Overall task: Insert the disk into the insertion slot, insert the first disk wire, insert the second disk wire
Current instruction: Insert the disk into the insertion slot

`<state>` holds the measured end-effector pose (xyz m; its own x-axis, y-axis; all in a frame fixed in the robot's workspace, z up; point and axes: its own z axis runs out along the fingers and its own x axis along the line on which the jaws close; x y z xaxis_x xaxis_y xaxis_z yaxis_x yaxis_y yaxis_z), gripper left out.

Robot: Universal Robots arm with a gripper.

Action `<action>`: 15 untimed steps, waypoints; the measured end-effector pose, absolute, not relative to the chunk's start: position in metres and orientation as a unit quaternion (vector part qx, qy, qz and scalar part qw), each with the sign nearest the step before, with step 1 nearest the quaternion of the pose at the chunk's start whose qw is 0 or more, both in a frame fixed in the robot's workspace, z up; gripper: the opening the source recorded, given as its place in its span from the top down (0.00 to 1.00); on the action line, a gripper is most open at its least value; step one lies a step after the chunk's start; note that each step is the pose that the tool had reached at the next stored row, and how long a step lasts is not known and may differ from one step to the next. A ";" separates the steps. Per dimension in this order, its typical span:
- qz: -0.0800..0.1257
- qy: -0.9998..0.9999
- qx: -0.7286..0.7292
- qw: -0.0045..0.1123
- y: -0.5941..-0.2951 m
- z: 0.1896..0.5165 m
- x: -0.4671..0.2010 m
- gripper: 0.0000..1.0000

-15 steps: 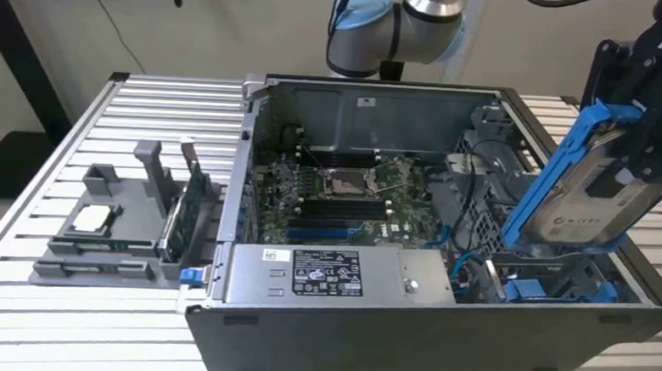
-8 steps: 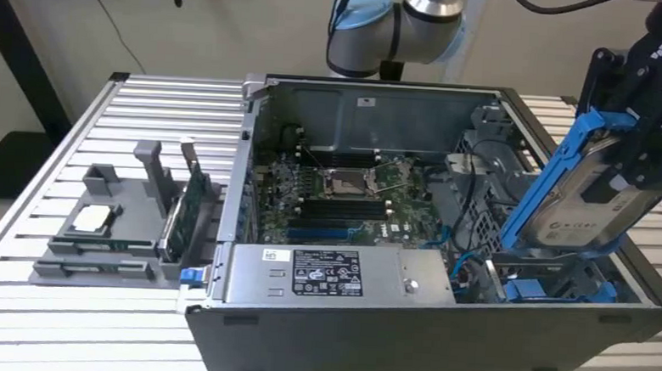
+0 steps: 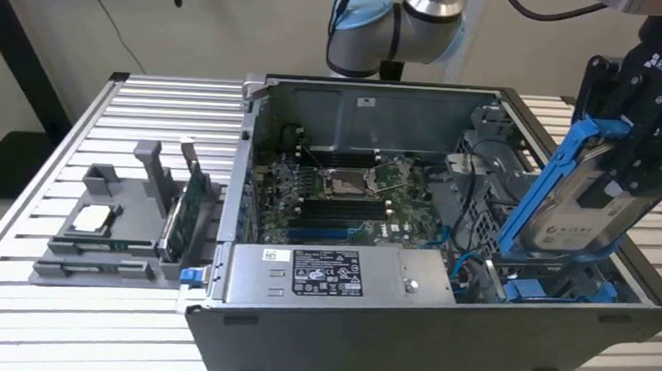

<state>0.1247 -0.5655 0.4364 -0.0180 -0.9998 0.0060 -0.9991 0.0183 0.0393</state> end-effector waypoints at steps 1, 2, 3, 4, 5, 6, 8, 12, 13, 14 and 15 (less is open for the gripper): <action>-0.012 -0.713 0.700 0.016 -0.565 0.436 0.125 0.67; -0.012 -0.713 0.700 0.016 -0.565 0.435 0.125 0.67; -0.012 -0.713 0.700 0.016 -0.565 0.434 0.125 0.67; -0.012 -0.713 0.701 0.016 -0.565 0.434 0.125 0.67; -0.012 -0.713 0.701 0.016 -0.565 0.433 0.125 0.67; -0.012 -0.713 0.700 0.016 -0.565 0.432 0.125 0.67; -0.012 -0.713 0.700 0.016 -0.565 0.431 0.125 0.67; -0.012 -0.713 0.700 0.016 -0.565 0.429 0.125 0.67; -0.012 -0.713 0.700 0.016 -0.566 0.428 0.125 0.67; -0.012 -0.713 0.700 0.016 -0.566 0.428 0.125 0.67; -0.012 -0.713 0.700 0.016 -0.565 0.427 0.125 0.67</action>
<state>0.1248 -0.5655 0.4271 -0.0182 -0.9998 0.0059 -0.9991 0.0184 0.0393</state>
